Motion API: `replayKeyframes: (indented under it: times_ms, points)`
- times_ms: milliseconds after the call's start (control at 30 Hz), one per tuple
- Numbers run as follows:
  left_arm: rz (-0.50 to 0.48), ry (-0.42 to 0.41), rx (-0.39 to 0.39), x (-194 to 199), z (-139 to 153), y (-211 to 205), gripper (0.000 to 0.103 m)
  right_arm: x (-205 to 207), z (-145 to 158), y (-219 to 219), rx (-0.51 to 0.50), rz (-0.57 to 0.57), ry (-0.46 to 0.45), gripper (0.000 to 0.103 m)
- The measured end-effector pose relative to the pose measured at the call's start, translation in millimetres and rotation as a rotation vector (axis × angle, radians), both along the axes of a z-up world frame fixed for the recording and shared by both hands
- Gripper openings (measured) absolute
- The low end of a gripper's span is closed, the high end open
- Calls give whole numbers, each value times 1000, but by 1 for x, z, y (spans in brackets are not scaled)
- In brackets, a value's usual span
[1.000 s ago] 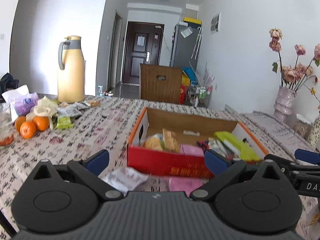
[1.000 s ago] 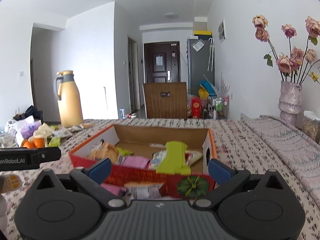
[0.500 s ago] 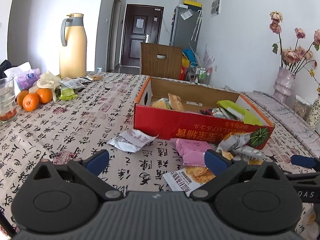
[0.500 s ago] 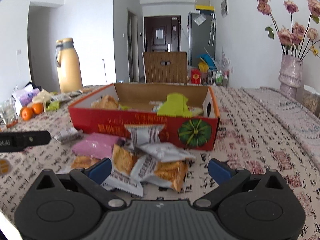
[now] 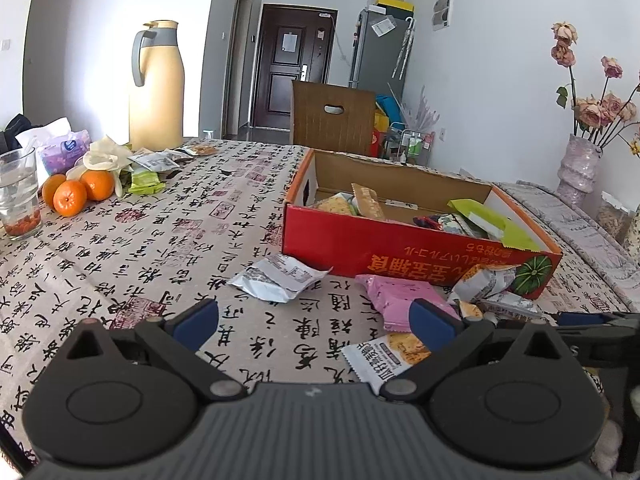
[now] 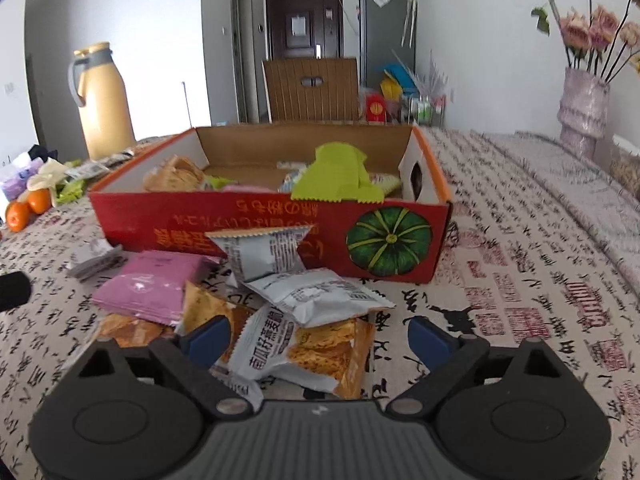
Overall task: Organize snacks
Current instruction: 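Grasp a white cracker packet with the right tool while the left tool grasps a white-labelled cookie pack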
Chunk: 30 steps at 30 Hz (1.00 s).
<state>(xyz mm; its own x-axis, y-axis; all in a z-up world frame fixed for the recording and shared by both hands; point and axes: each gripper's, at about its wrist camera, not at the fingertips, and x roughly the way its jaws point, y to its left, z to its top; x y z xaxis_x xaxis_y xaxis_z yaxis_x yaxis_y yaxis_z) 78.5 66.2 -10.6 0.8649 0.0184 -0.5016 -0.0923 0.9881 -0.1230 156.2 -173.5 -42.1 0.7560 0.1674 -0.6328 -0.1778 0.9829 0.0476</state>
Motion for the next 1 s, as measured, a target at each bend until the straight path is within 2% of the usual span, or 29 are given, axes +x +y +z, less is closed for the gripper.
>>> replayKeyframes:
  times_ms: [67, 233, 433, 500, 733, 867, 1000]
  points:
    - [1, 1, -2, 0, 0, 1, 103, 7, -4, 2, -5, -4, 20, 87]
    - [7, 4, -5, 1, -2, 5, 103, 9, -9, 1, 9, 0, 26, 85]
    - [5, 13, -12, 2, -4, 4, 103, 7, -12, -8, 63, 29, 40, 75]
    - [7, 15, -11, 1, -4, 4, 103, 5, -12, -11, 58, 38, 36, 67]
    - [21, 23, -12, 1, -6, 6, 103, -1, -13, -11, -3, 67, 6, 54]
    - [22, 24, -8, 1, -6, 6, 103, -8, -12, -11, -25, 75, -21, 43]
    - [23, 26, -6, 1, -6, 6, 103, -16, -11, -15, -23, 70, -42, 41]
